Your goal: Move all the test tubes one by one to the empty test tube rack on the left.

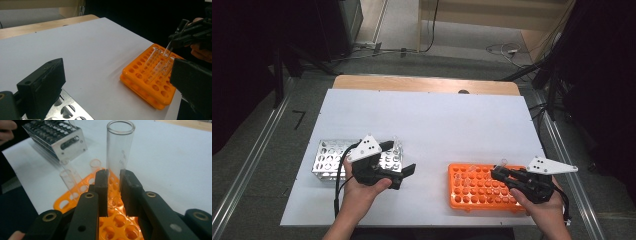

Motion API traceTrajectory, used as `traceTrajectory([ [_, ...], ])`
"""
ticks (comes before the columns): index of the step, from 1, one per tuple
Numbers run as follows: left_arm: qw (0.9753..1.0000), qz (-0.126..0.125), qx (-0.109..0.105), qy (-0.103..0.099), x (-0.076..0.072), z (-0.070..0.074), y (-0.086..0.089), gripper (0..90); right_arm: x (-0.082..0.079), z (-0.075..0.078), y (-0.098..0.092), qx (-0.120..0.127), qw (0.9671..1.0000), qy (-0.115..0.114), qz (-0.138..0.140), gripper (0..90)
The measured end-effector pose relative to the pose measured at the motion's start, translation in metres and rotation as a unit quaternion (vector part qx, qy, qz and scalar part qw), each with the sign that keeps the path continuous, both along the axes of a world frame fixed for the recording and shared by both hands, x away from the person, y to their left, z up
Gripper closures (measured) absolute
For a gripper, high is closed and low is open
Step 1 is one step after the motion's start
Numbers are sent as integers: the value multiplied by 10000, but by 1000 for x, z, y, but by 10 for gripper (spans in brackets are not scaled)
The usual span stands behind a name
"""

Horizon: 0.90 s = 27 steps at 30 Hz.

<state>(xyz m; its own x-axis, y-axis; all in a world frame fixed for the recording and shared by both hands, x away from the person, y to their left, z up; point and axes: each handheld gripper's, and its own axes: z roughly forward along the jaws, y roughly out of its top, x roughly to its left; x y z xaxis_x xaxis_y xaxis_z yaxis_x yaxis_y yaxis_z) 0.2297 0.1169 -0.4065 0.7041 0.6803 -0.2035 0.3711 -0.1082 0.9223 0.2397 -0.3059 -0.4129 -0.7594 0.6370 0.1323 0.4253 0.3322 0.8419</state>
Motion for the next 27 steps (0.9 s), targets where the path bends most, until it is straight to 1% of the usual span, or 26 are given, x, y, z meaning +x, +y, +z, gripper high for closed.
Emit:
traceTrajectory([
  [3, 10000, -38, -13, -9, -1, 1, -2, 10, -4, 7, 4, 82, 9999, -40, 105, 738],
  [5, 10000, -76, -28, -22, -2, 2, -3, 10, -7, 11, 9, 41, 9997, -127, 196, 738],
  [12, 9998, -199, -62, -29, -4, 4, -9, 11, -17, 20, 29, 74, 9983, -202, 548, 738],
  [14, 9997, -240, -55, -35, -6, 5, -12, 15, -19, 21, 35, 62, 9976, -203, 662, 738],
  [19, 9991, -398, -64, -119, -10, 8, -20, 39, -21, 19, 49, 89, 9961, -161, 862, 738],
  [20, 9989, -443, -43, -121, -10, 9, -22, 54, -22, 19, 54, 109, 9955, -142, 935, 738],
  [22, 9984, -550, -50, -117, -12, 9, -26, 61, -23, 18, 57, 129, 9951, -143, 974, 738],
  [24, 9979, -635, -27, -114, -13, 9, -30, 63, -25, 18, 63, 120, 9942, -187, 1052, 738],
  [25, 9977, -666, -41, -108, -14, 9, -32, 65, -26, 17, 66, 134, 9936, -208, 1101, 738],
  [27, 9970, -760, -93, -97, -15, 9, -35, 81, -27, 17, 71, 127, 9931, -175, 1151, 738],
])
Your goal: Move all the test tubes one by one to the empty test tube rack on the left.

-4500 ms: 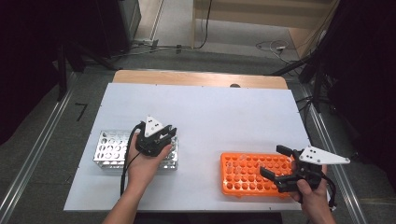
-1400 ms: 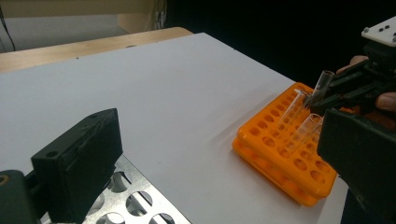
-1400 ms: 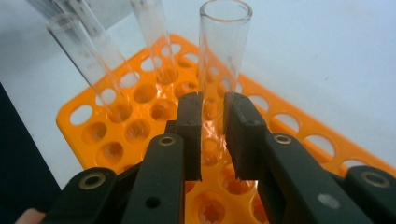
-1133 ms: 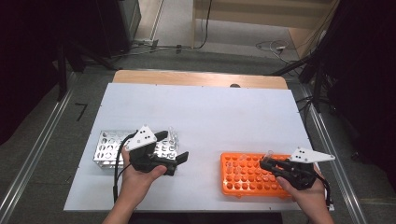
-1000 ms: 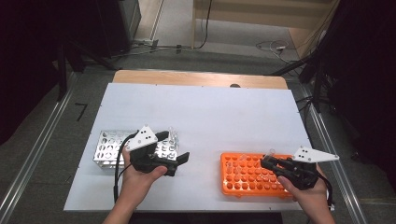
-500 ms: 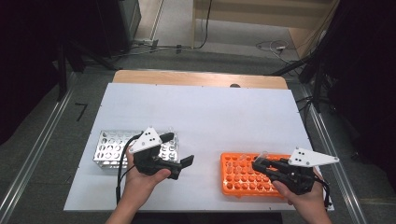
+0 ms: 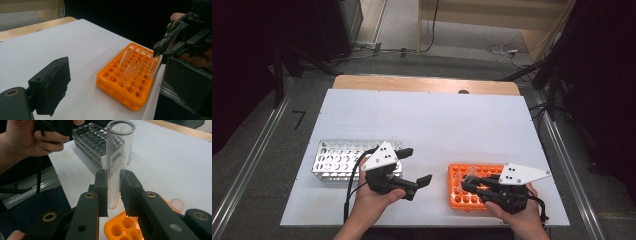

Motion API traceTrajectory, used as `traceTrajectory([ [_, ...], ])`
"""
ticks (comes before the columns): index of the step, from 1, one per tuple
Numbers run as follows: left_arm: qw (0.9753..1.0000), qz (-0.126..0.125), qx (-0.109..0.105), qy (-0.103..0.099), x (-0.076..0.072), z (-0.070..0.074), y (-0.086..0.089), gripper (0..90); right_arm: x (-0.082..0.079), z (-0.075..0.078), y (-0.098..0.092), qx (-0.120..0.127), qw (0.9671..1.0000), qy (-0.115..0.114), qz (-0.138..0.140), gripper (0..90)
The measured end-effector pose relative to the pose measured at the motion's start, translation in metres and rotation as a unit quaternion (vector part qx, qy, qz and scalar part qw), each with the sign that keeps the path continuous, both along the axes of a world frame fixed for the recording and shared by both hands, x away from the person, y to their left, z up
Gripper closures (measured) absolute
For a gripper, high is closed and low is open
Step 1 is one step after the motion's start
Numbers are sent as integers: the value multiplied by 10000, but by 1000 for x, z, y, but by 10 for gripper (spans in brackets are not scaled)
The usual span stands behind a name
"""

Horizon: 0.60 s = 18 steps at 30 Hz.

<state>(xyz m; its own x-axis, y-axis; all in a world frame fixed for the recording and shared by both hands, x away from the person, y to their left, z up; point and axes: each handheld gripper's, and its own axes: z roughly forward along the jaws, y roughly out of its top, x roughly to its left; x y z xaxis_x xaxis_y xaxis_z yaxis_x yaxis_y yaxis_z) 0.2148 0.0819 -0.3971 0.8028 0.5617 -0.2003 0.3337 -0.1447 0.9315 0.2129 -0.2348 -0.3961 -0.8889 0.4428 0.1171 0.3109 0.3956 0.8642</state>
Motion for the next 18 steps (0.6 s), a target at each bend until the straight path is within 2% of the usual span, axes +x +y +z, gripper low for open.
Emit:
traceTrajectory([
  [10, 9983, -573, -141, 28, -8, 0, -20, 198, -4, -6, 22, -51, 9997, 68, 244, 738],
  [14, 9966, -778, -255, 25, -10, -1, -26, 315, -6, -9, 29, -94, 9994, 106, 331, 738],
  [18, 9952, -952, -218, 25, -12, -2, -31, 407, -7, -12, 34, -128, 9991, 163, 363, 739],
])
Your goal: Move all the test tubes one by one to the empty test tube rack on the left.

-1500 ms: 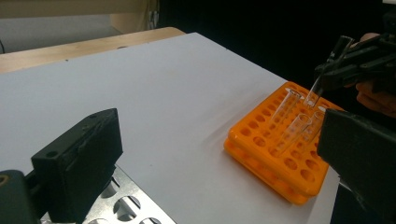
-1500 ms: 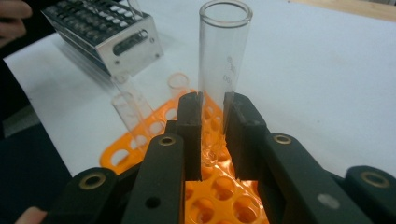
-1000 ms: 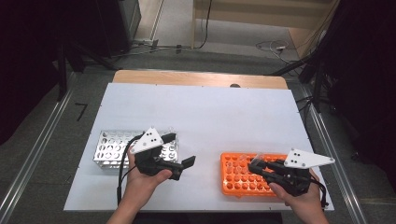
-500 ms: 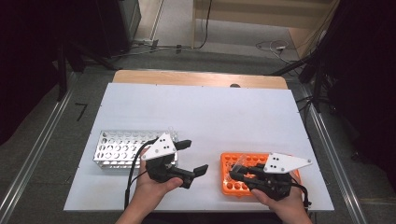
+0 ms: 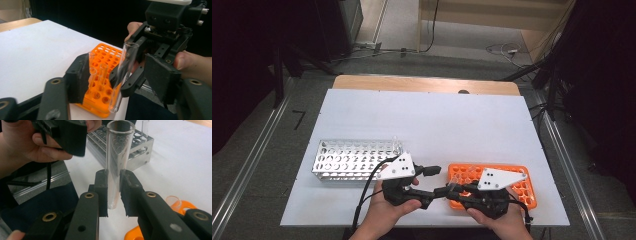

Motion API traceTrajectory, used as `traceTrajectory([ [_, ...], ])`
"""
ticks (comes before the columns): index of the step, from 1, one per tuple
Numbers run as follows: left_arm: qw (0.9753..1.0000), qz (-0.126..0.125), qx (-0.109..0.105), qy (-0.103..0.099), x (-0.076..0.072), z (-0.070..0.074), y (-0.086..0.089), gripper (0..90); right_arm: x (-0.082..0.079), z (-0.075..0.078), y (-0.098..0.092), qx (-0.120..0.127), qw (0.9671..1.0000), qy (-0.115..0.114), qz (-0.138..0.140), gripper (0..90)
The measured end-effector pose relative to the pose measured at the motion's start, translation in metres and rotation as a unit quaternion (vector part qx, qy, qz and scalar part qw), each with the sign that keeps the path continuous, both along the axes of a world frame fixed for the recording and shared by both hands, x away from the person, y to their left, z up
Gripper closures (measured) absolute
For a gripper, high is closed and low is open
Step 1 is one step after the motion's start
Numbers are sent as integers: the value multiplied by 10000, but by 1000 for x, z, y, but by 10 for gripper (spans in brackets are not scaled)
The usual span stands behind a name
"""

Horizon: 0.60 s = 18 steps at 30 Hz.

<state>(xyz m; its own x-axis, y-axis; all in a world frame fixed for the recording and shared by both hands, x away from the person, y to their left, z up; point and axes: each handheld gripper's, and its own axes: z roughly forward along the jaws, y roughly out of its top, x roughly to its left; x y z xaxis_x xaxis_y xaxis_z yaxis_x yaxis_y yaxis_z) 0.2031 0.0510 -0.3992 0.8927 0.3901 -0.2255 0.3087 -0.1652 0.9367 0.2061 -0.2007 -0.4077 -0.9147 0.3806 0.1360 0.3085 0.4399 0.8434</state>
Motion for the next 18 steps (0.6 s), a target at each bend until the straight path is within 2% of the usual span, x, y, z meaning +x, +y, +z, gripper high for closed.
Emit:
traceTrajectory([
  [1, 10000, -14, -33, 11, 0, 0, -1, 407, 0, 0, 0, 0, 10000, 0, 0, 739],
  [5, 10000, -29, -30, 20, -2, 0, -5, 501, -1, -1, 4, -6, 10000, 6, 53, 738],
  [9, 10000, -23, 65, -17, -3, -1, -8, 583, -1, -3, 7, -44, 9999, 20, 95, 738],
  [18, 9997, 37, 204, -147, -7, -1, -14, 684, -1, -4, 10, -67, 9999, 29, 140, 739],
])
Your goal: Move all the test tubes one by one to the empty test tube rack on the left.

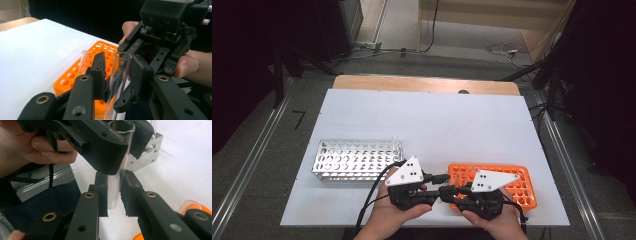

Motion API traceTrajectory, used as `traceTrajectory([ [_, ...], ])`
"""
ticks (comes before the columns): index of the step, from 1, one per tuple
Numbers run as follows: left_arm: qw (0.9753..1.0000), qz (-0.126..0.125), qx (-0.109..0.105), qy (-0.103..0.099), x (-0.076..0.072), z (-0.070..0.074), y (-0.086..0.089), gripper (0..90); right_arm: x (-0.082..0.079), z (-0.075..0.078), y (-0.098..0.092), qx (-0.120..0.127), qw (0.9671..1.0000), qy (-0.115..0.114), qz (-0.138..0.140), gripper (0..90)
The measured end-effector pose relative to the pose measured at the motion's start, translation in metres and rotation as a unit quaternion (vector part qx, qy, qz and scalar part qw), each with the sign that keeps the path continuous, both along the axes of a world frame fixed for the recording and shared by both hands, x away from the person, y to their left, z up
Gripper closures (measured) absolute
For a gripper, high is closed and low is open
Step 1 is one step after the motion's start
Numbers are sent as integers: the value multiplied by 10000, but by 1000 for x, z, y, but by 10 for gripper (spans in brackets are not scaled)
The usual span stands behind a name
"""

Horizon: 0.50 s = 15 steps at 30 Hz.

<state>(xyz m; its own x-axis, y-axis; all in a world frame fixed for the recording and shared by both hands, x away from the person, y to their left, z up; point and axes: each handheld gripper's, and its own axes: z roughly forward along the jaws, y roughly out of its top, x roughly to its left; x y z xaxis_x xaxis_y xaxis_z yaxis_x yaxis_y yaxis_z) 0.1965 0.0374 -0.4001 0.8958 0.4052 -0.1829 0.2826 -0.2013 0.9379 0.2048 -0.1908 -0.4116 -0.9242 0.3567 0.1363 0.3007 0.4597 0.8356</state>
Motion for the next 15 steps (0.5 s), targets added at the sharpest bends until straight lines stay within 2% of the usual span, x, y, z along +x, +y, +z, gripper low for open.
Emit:
traceTrajectory([
  [15, 9999, 66, 81, -113, -1, 0, -2, 755, 1, -1, 2, 6, 10000, 40, -11, 738],
])
